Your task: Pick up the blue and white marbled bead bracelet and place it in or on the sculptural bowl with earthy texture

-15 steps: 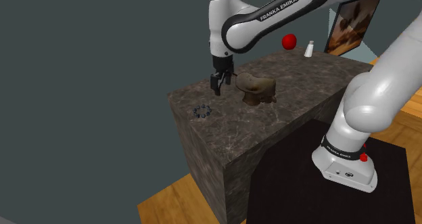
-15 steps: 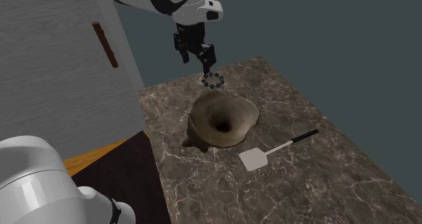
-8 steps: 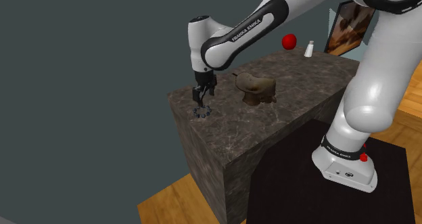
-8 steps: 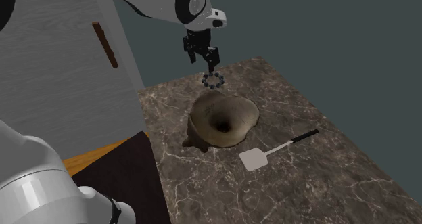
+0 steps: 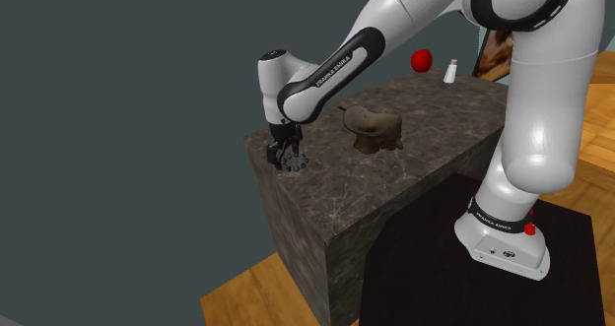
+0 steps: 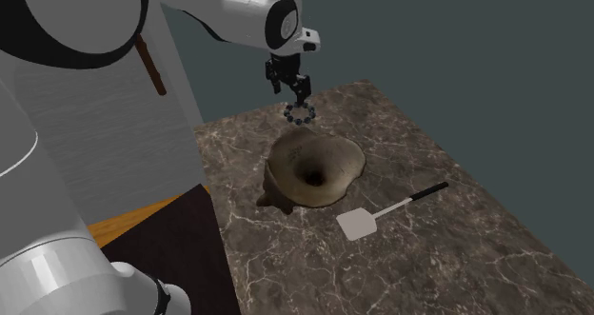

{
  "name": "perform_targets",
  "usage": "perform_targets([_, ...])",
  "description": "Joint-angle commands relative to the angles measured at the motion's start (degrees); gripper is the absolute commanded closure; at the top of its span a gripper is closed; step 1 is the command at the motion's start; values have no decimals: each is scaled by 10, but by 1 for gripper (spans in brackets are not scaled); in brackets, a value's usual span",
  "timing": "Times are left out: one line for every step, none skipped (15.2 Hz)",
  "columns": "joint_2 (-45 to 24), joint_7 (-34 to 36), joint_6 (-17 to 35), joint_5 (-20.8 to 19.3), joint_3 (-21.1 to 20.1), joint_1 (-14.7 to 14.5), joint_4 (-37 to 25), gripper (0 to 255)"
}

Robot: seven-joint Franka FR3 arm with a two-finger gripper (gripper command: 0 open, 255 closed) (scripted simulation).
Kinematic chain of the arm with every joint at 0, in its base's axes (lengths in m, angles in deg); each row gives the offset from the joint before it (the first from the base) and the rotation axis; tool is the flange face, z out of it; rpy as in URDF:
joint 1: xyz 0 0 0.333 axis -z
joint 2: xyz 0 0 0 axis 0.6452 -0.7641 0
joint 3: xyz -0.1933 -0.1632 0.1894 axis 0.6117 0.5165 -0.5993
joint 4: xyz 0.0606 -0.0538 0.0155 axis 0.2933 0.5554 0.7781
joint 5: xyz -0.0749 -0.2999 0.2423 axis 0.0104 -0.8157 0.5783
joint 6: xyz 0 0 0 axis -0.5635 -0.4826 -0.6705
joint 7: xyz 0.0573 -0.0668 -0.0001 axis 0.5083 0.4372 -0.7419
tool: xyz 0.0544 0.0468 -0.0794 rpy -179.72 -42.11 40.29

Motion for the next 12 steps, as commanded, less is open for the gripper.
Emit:
perform_targets([-10,3,13,-4,1,-1,3,0])
perform_targets([-15,4,19,-6,2,-2,4,0])
perform_targets([-20,6,25,-8,3,-2,6,0])
perform_targets([-23,6,29,-10,4,-2,7,0])
perform_targets([-23,6,29,-10,4,-2,7,0])
perform_targets([-23,6,29,-10,4,-2,7,0])
perform_targets([-23,6,29,-10,4,-2,7,0])
perform_targets([-23,6,29,-10,4,-2,7,0])
perform_targets([-23,6,29,-10,4,-2,7,0])
perform_targets([-23,6,29,-10,4,-2,7,0])
perform_targets([-23,6,29,-10,4,-2,7,0])
perform_targets([-23,6,29,-10,4,-2,7,255])
